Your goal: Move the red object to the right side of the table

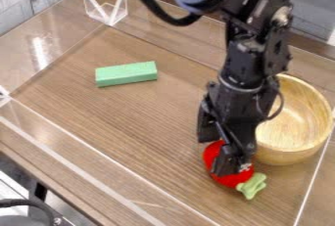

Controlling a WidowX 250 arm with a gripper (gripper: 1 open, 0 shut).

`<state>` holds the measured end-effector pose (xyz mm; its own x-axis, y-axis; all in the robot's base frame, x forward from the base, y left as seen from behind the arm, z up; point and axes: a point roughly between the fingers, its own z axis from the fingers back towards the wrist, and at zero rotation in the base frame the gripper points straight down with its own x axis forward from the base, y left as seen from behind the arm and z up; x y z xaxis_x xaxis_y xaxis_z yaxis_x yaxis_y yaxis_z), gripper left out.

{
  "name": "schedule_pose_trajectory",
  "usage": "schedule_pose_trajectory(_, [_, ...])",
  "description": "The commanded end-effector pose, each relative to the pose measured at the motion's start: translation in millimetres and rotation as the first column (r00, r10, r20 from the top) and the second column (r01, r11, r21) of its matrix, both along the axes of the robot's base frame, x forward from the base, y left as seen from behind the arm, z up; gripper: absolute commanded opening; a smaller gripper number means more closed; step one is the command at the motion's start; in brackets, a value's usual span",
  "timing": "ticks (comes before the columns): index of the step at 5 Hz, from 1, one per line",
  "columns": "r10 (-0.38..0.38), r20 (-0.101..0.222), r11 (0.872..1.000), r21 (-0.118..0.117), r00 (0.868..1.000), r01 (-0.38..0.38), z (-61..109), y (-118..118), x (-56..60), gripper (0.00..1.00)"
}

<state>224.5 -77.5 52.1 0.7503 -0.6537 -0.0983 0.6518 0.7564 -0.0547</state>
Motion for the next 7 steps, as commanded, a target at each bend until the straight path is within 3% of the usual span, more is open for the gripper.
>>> schedule_pose_trajectory(1, [-0.007,0.049,1.000,-0.009,0.999,0.008,18.3,0,15.6,1.00])
schedule_pose_trajectory(3, [-0.016,0.075,1.000,-0.013,0.997,0.017,42.3,7,31.4,1.00])
schedule_pose_trajectory(4, [-0.037,0.075,0.999,-0.014,0.996,0.039,45.1,9,38.6,1.00])
schedule_pose_trajectory(6, [-0.139,0.082,0.990,-0.020,0.987,0.142,60.9,5,49.4,1.00])
schedule_pose_trajectory(7, [-0.212,0.070,0.976,-0.028,0.975,0.214,59.9,3,39.7,1.00])
